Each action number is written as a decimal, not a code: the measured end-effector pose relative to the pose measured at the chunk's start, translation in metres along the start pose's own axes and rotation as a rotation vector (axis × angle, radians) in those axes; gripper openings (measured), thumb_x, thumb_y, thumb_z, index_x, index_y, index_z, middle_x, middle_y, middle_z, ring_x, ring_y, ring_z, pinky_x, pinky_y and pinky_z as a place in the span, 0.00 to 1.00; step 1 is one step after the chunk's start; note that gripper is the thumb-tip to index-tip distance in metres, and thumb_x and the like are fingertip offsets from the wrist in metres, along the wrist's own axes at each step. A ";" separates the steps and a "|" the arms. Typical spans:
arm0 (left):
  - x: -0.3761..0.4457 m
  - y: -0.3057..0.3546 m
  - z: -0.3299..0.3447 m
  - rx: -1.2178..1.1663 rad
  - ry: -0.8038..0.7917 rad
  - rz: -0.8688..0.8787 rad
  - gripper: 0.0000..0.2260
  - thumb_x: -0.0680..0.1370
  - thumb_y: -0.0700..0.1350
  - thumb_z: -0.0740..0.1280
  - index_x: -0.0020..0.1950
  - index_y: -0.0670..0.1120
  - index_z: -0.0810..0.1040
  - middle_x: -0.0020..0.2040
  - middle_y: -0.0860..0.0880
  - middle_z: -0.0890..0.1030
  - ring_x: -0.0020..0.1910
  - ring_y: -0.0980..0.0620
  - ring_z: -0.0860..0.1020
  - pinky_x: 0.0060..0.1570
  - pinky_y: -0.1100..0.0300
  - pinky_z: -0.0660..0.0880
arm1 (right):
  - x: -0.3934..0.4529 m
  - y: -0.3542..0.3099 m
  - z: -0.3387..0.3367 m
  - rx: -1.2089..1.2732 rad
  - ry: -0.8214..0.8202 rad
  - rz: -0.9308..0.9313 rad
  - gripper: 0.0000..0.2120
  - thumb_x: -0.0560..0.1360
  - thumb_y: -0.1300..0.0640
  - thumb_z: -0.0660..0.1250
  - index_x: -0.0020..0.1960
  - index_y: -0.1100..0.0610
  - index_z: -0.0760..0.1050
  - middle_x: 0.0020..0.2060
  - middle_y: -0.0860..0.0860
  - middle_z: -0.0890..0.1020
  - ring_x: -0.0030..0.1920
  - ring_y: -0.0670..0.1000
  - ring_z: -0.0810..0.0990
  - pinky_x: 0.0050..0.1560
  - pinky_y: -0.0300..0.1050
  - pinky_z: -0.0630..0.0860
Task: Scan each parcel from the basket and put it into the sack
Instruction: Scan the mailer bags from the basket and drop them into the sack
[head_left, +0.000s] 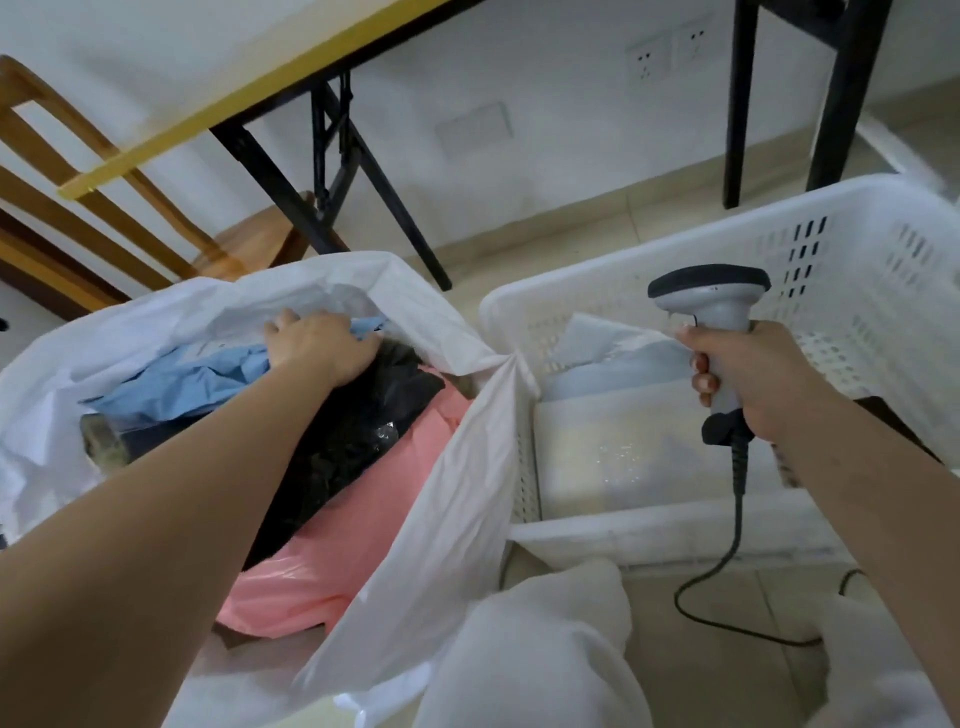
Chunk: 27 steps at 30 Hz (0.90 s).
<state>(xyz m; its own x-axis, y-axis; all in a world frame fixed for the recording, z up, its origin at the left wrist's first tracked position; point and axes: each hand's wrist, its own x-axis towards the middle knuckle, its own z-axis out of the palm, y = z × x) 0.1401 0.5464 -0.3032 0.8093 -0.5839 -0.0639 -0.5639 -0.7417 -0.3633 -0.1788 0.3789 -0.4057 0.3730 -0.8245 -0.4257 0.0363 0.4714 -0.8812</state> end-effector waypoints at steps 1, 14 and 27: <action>-0.006 0.014 -0.007 -0.001 0.079 0.057 0.25 0.80 0.62 0.56 0.69 0.49 0.73 0.71 0.42 0.71 0.70 0.36 0.64 0.69 0.44 0.59 | 0.002 0.000 -0.002 0.005 0.002 0.011 0.10 0.76 0.58 0.71 0.50 0.61 0.73 0.29 0.53 0.72 0.19 0.46 0.67 0.22 0.36 0.68; -0.009 0.259 0.038 -0.485 -0.010 0.579 0.21 0.81 0.48 0.62 0.73 0.46 0.69 0.69 0.42 0.72 0.70 0.41 0.66 0.67 0.51 0.65 | 0.044 0.015 -0.041 -0.048 0.120 0.130 0.10 0.76 0.58 0.71 0.49 0.61 0.72 0.30 0.55 0.70 0.20 0.48 0.66 0.21 0.36 0.66; 0.023 0.338 0.202 -0.404 -0.475 0.563 0.32 0.80 0.52 0.65 0.79 0.42 0.56 0.76 0.39 0.60 0.74 0.39 0.62 0.72 0.50 0.59 | 0.087 0.028 -0.053 -0.109 0.208 0.315 0.09 0.77 0.59 0.70 0.51 0.63 0.72 0.28 0.54 0.70 0.23 0.49 0.66 0.23 0.35 0.65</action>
<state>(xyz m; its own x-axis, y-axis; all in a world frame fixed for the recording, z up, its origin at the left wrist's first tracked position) 0.0017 0.3488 -0.6155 0.3218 -0.7681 -0.5536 -0.8468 -0.4950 0.1946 -0.1949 0.3035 -0.4787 0.1536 -0.6960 -0.7015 -0.1532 0.6845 -0.7127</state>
